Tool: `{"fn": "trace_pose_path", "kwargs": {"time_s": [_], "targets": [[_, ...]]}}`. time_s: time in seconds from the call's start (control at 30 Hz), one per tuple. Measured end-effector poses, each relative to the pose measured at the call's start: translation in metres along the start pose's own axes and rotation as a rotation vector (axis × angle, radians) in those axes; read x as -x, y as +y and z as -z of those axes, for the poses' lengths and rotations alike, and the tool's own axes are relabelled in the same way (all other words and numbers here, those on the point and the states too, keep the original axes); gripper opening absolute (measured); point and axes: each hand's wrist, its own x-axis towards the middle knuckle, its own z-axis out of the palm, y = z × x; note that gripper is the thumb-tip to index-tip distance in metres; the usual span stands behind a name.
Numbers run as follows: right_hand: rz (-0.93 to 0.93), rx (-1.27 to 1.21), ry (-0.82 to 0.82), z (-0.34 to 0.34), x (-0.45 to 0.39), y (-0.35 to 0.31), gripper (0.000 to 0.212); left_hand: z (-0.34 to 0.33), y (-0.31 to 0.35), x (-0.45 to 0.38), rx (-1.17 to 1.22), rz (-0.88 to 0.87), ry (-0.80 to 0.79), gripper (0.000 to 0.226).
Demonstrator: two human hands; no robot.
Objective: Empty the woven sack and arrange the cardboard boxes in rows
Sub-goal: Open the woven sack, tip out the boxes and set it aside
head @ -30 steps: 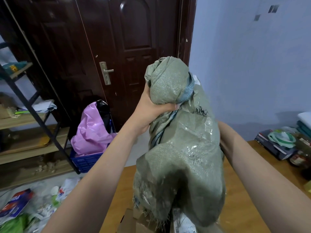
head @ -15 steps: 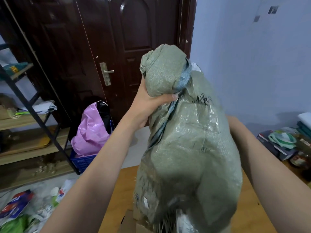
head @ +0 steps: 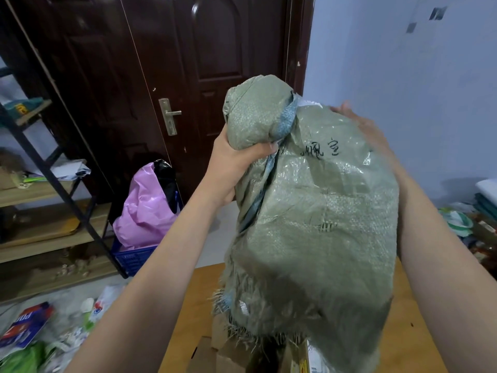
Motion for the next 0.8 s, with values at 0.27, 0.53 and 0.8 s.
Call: {"fn": "trace_pose_path", "kwargs": {"time_s": [0.27,0.53,0.8], "targets": [[0.392,-0.123,-0.225,0.017,0.012,-0.017,0.049,-0.008,0.003,-0.002,-0.052,0.049,0.028,0.039],[0.437,0.397,-0.489,-0.009,0.015,-0.008,0.121,-0.008,0.002,0.003,-0.065,0.11,0.011,0.024],[0.437,0.366,-0.359,-0.021,0.004,0.006,0.1,-0.005,0.005,0.005,-0.06,0.187,-0.116,0.022]]}}
